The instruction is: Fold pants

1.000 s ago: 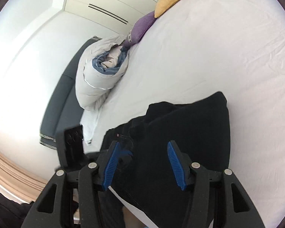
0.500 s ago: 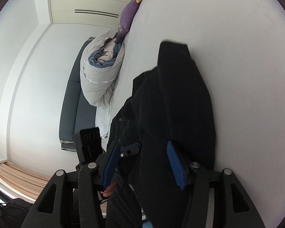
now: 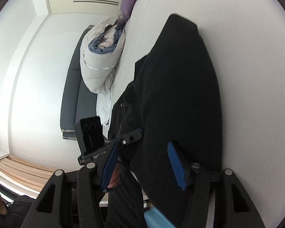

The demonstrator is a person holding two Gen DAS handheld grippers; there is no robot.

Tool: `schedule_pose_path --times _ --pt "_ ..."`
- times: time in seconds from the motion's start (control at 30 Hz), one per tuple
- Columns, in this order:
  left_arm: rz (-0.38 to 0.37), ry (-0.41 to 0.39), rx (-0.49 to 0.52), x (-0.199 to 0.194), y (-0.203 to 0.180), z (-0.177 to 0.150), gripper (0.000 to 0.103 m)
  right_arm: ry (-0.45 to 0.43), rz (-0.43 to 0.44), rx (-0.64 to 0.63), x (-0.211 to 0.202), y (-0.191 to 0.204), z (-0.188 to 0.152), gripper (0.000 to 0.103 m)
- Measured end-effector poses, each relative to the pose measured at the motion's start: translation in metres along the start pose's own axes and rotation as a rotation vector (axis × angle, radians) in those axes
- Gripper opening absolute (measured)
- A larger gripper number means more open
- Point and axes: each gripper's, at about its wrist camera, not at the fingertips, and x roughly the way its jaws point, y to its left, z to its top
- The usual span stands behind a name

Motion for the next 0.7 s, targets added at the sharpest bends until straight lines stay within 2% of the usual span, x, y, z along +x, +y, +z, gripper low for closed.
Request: schedule_pose_path --times 0.07,0.1,0.17,0.27,0.37,0.43,0.47,0.5,0.57,0.63,0.7 --pt "0.031 -0.026 0.009 -0.010 -0.003 -0.002 0.013 -0.061 0.023 0.067 -0.006 -0.007 0.011 0.057" --pt "0.076 -0.059 0.020 -0.020 -0.007 -0.005 0.013 -0.088 0.033 0.085 -0.010 -0.005 0.012 0.059" --pt "0.095 -0.150 0.014 -0.046 -0.011 -0.014 0.013 -0.122 0.085 0.037 -0.015 0.014 0.004 0.068" --pt "0.064 -0.358 -0.099 -0.106 0.002 -0.040 0.014 -0.141 0.174 -0.009 -0.011 0.039 -0.014 0.078" --pt "0.082 -0.471 -0.219 -0.149 0.028 -0.067 0.016 -0.152 0.212 -0.012 0.001 0.051 -0.026 0.078" --pt "0.081 -0.555 -0.320 -0.177 0.052 -0.089 0.032 -0.161 0.232 0.013 0.013 0.053 -0.028 0.078" --pt "0.080 -0.602 -0.386 -0.190 0.066 -0.103 0.067 -0.163 0.233 0.020 0.019 0.055 -0.029 0.078" --pt "0.084 -0.651 -0.450 -0.202 0.079 -0.117 0.095 -0.161 0.234 0.023 0.025 0.057 -0.029 0.078" --pt "0.077 -0.741 -0.570 -0.220 0.104 -0.145 0.098 -0.154 0.239 0.027 0.035 0.063 -0.029 0.078" --pt "0.026 -0.742 -0.664 -0.225 0.130 -0.162 0.098 -0.144 0.237 0.018 0.044 0.069 -0.029 0.078" --pt "-0.063 -0.752 -0.769 -0.223 0.153 -0.176 0.098 -0.131 0.233 0.014 0.051 0.074 -0.029 0.078"
